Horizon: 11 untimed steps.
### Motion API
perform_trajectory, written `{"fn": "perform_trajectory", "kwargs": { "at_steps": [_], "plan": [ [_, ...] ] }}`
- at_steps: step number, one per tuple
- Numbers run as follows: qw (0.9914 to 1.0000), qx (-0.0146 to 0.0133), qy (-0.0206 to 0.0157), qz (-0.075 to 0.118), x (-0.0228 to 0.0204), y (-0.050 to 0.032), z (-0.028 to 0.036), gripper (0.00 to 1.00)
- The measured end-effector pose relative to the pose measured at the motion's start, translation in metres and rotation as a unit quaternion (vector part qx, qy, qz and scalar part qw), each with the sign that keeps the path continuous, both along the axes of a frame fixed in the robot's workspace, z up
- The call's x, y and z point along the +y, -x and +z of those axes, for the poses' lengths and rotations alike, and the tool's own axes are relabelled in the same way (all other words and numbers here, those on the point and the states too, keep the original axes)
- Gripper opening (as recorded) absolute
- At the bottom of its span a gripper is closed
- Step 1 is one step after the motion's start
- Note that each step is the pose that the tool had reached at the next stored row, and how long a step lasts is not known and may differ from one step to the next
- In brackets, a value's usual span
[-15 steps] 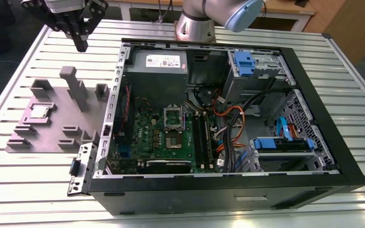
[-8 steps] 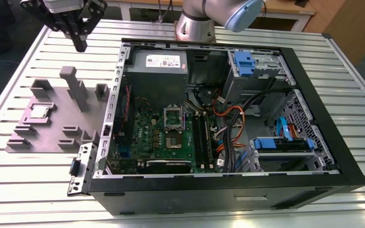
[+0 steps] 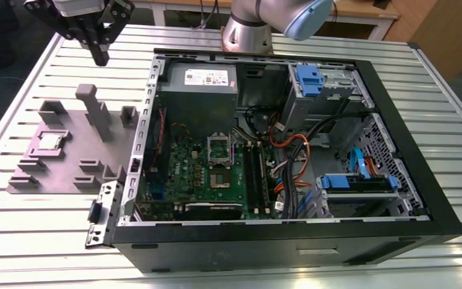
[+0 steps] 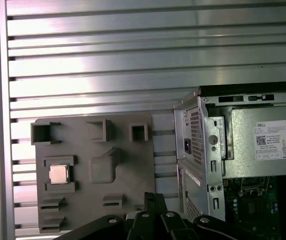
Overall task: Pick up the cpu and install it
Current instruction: 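Reach for the cpu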
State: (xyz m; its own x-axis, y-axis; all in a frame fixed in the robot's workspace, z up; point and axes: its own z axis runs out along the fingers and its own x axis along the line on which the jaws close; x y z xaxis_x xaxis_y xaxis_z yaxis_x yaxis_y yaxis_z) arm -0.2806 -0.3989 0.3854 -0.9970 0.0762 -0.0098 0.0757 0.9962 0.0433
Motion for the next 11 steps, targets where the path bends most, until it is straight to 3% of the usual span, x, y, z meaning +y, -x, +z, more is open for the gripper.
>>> {"fn": "perform_trajectory", "kwargs": {
  "at_steps": [11],
  "plan": [
    [1.00000, 0.0004, 0.0000, 0.000, 0.0000, 0.0021, -0.0002, 0.11]
  ]
}}
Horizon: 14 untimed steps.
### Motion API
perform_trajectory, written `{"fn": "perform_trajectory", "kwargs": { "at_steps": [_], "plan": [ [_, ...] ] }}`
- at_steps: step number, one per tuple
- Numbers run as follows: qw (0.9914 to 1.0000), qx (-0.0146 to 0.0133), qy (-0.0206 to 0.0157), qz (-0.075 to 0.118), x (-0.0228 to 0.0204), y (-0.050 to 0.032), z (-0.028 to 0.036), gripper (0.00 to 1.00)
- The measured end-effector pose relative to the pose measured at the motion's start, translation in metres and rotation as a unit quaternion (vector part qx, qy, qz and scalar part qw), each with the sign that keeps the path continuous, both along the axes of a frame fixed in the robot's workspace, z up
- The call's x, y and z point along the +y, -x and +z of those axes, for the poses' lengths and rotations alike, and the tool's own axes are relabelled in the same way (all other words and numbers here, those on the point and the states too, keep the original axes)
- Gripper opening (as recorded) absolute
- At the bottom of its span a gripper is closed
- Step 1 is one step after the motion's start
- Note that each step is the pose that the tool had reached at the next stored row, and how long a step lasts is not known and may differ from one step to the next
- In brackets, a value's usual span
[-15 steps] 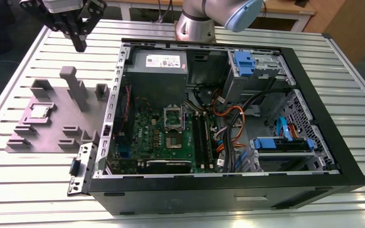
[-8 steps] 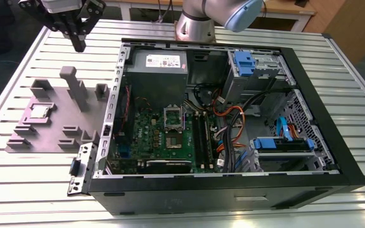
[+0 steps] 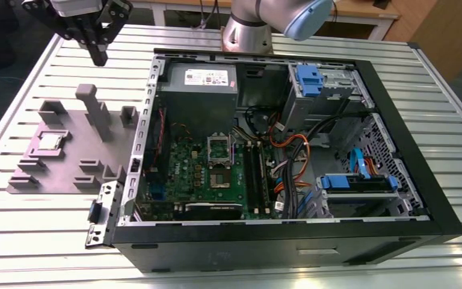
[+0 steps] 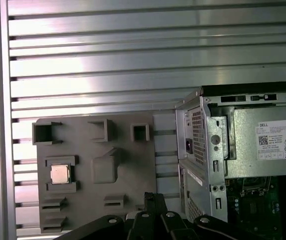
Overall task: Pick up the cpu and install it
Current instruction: 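Reach for the cpu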
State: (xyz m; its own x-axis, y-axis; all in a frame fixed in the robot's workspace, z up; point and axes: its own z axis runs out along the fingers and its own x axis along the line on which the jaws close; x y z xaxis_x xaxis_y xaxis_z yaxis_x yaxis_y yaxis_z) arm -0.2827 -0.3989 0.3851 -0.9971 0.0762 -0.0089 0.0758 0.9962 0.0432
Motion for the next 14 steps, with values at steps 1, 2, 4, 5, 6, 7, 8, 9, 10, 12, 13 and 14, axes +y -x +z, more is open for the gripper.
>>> {"fn": "perform_trajectory", "kwargs": {
  "at_steps": [1, 2, 4, 5, 6, 7, 8, 9, 10, 12, 13, 14],
  "plan": [
    [1.00000, 0.0001, 0.0000, 0.000, 0.0000, 0.0003, 0.0000, 0.11],
    [1.00000, 0.0002, 0.0000, 0.000, 0.0000, 0.0006, -0.0001, 0.11],
    [1.00000, 0.0003, 0.0000, 0.000, 0.0000, 0.0009, -0.0001, 0.11],
    [1.00000, 0.0003, 0.0000, 0.000, 0.0000, 0.0012, -0.0001, 0.11],
    [1.00000, 0.0004, 0.0000, 0.000, 0.0000, 0.0014, -0.0002, 0.11],
    [1.00000, 0.0005, 0.0000, 0.000, 0.0000, 0.0016, -0.0002, 0.11],
    [1.00000, 0.0006, 0.0000, 0.000, 0.0000, 0.0021, -0.0002, 0.11],
    [1.00000, 0.0006, 0.0000, 0.000, 0.0000, 0.0022, -0.0002, 0.11],
    [1.00000, 0.0006, 0.0000, 0.000, 0.0000, 0.0023, -0.0002, 0.11],
    [1.00000, 0.0006, 0.0000, 0.000, 0.0000, 0.0027, -0.0002, 0.11],
    [1.00000, 0.0006, 0.0000, 0.000, 0.0000, 0.0029, -0.0002, 0.11],
    [1.00000, 0.0006, 0.0000, 0.000, 0.0000, 0.0033, -0.0002, 0.11]
  ]
}}
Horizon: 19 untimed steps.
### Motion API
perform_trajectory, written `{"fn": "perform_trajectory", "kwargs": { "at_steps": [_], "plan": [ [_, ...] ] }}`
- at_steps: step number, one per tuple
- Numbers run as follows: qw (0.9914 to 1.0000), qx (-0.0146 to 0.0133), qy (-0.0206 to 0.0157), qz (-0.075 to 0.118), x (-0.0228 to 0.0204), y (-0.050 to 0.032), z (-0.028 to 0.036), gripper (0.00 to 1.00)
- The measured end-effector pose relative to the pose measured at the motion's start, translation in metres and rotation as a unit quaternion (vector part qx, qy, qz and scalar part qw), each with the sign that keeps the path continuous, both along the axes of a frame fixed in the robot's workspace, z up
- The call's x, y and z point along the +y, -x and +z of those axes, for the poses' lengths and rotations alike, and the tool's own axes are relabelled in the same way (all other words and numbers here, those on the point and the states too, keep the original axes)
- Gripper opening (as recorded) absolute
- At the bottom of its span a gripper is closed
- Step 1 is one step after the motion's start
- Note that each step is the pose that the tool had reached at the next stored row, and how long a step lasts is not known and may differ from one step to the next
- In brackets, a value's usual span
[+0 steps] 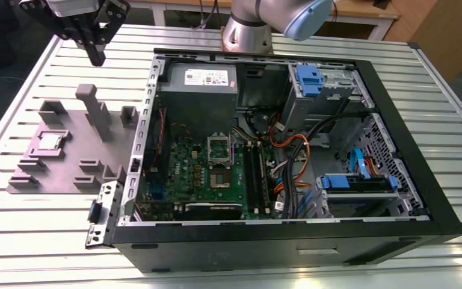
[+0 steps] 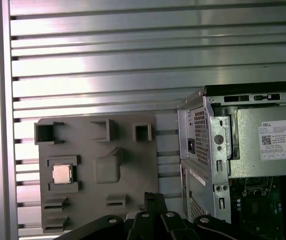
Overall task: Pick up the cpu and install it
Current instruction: 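Reach for the cpu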
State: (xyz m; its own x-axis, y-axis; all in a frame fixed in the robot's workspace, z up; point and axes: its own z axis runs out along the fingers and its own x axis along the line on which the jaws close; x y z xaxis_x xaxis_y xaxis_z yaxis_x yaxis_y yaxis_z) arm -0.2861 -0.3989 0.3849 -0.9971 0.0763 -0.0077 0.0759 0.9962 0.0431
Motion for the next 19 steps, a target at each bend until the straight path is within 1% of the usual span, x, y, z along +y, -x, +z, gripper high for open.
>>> {"fn": "perform_trajectory", "kwargs": {
  "at_steps": [19],
  "plan": [
    [1.00000, 0.0000, 0.0000, 0.000, 0.0000, 0.0117, -0.0001, 0.11]
  ]
}}
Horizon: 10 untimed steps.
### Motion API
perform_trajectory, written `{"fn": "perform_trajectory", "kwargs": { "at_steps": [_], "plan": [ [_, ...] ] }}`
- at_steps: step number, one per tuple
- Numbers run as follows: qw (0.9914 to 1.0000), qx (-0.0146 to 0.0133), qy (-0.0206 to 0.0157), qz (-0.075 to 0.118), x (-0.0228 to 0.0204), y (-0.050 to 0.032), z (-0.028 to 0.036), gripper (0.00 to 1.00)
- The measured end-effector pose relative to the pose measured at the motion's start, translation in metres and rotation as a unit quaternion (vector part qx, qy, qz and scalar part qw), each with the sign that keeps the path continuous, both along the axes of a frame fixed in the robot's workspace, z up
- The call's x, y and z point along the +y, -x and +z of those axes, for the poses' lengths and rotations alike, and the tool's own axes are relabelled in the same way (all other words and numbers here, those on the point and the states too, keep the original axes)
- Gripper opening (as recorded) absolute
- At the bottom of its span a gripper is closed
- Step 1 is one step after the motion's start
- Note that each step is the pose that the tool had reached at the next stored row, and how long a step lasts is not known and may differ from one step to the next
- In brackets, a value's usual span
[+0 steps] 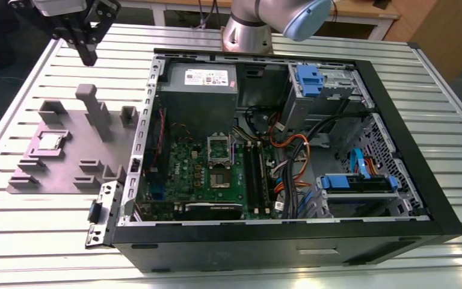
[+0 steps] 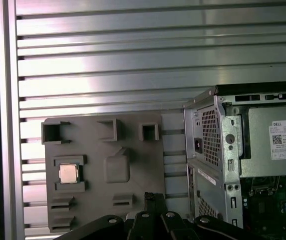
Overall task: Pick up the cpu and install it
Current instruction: 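Reach for the cpu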
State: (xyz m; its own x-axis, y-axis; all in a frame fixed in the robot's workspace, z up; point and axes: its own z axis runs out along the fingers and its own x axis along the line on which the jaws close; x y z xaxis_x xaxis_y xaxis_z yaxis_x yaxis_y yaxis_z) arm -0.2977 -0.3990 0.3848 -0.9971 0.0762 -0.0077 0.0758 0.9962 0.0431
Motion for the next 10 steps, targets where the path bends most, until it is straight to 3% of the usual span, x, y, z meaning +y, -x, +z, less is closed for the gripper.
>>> {"fn": "perform_trajectory", "kwargs": {
  "at_steps": [10],
  "plan": [
    [1.00000, 0.0001, 0.0000, 0.000, 0.0000, 0.0026, -0.0002, 0.11]
  ]
}}
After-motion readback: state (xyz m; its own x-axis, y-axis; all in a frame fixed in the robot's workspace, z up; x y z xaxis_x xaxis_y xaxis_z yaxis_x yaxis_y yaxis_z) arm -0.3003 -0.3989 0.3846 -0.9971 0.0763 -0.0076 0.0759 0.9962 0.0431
